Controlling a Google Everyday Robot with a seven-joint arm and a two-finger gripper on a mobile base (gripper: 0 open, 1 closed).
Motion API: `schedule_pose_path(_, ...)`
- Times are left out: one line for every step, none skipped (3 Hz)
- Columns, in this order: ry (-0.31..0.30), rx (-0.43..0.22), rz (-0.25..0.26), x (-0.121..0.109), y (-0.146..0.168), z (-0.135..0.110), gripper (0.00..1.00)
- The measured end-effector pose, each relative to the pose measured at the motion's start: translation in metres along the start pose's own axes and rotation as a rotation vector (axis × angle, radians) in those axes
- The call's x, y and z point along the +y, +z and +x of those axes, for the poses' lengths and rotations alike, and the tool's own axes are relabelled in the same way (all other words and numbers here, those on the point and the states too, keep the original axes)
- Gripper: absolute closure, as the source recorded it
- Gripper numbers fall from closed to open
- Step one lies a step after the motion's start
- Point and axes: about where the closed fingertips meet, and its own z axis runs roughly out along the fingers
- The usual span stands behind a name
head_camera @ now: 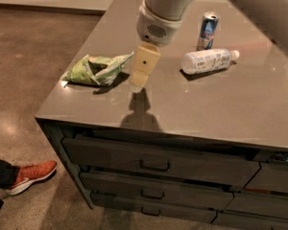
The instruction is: Move green jalapeno chip bag near blue plastic bottle
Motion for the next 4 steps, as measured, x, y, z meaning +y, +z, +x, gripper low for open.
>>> schedule_pose_path(0.032, 0.012, -0.022, -0.019, 0.034, -0.034, 0.00)
schedule_pose_path(0.045, 0.023, -0.041, -0.031, 0.063, -0.057, 0.00)
schedule_pose_path(0.006, 0.032, -0.083, -0.032, 0.091, -0.073, 0.03)
schedule_pose_path(-0.030, 0.041, -0.113, -0.031, 0.105, -0.080, 0.26)
